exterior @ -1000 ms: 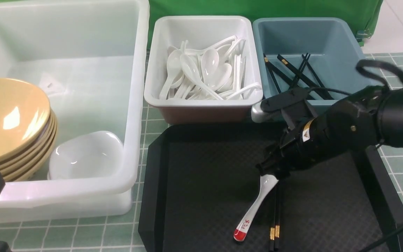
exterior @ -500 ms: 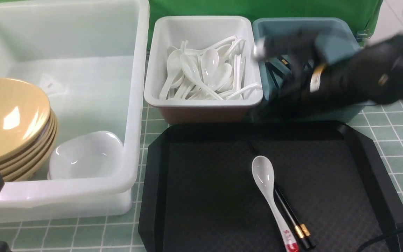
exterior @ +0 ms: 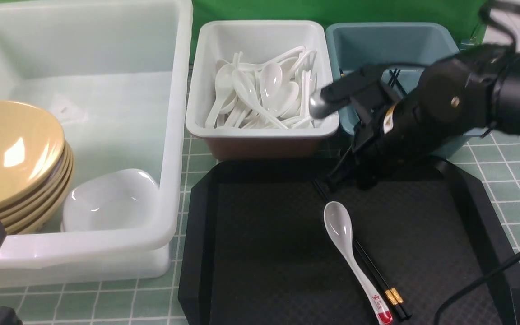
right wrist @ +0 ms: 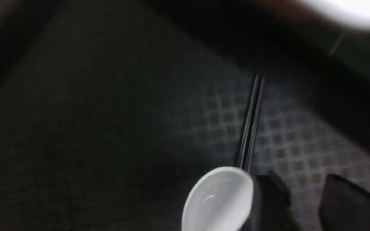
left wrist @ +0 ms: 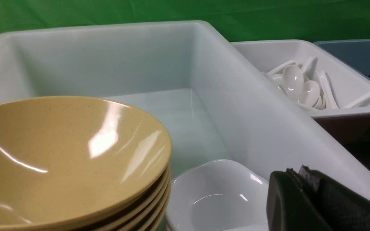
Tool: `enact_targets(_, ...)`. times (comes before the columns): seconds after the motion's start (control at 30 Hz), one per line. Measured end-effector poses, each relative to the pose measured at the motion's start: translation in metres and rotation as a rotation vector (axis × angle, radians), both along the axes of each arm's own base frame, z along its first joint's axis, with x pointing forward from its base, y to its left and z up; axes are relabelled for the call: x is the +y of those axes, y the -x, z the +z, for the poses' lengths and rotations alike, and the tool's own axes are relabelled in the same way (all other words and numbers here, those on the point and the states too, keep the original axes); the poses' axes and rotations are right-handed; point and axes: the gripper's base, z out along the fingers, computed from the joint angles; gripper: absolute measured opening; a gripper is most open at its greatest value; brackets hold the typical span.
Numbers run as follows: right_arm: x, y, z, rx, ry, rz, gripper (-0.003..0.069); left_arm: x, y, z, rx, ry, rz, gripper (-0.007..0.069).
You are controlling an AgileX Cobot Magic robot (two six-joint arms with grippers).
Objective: On blue table put chopsticks spoon bowls plates into blue grey white boxes.
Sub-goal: 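Reach down and grasp the white spoon resting in the bowl with the right gripper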
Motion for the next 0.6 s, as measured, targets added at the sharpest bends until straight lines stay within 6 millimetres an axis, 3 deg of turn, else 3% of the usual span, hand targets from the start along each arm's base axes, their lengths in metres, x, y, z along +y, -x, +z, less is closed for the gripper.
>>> enact_targets(0.17, 0.006, -0.008, -0.036, 0.055, 0.014, -0.006, 0.0332, 0.001, -0.002, -0.002, -0.025, 0.004, 0.011, 0.0004)
enact_targets(0.3, 0.012, -0.007, -0.053, 0.105, 0.015, 0.021, 0.0258, 0.001, -0.002, -0.002, -0.033, 0.005, 0.013, 0.0004)
enact_targets(0.33, 0.013, -0.006, -0.053, 0.108, 0.016, 0.024, 0.0253, 0.001, -0.002, -0.002, -0.032, 0.005, 0.013, 0.0004)
enact_targets(0.47, 0.019, -0.002, -0.051, 0.109, 0.006, 0.064, 0.0081, 0.001, -0.002, -0.002, -0.031, 0.001, 0.014, 0.0004)
enact_targets(0.6, 0.019, 0.001, -0.042, 0.105, 0.008, 0.084, 0.0071, 0.001, -0.002, -0.002, -0.033, 0.001, 0.014, 0.0004)
